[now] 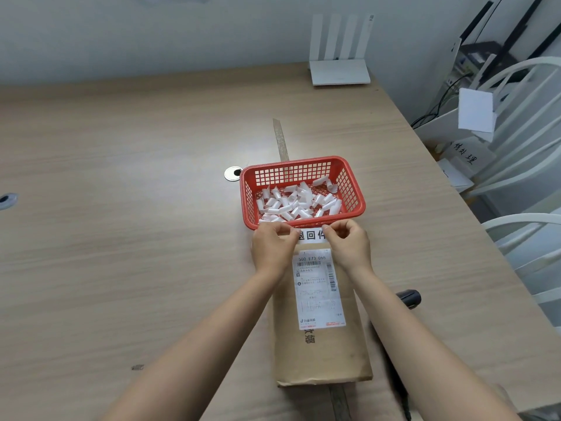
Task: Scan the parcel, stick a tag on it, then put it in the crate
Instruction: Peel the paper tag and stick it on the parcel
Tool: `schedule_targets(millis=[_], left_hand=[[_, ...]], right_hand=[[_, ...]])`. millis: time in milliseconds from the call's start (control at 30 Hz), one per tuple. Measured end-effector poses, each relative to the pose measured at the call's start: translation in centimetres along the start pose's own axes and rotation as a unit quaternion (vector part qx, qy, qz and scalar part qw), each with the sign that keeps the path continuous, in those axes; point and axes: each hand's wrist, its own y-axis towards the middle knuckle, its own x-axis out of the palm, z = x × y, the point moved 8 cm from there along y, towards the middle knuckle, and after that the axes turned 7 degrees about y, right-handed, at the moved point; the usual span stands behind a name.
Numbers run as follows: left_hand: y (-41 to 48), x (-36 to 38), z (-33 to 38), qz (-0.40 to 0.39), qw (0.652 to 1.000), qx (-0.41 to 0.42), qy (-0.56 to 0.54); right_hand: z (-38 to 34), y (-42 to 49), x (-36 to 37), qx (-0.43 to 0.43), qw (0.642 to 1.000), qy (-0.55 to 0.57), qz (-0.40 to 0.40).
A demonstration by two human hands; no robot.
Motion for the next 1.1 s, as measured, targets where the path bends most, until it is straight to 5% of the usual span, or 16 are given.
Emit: schedule_targets(millis=[333, 800, 1100], left_hand=[[0.4, 1.2, -1.5, -0.001, 0.999, 0.006, 0.054], [-0.1, 1.5, -2.3, 0.017, 0.995, 0.062, 0.073], [-0.5, 0.7, -3.1, 0.007, 0.998, 0.028, 0.051]], right_hand=[[0.1, 0.0, 1.3, -0.069, 0.978, -0.198, 0.006], [0.1, -0.8, 1.2, -0.114, 0.961, -0.25, 0.043], [1.4, -1.2, -1.1, -0.094, 0.965, -0.24, 0.052]])
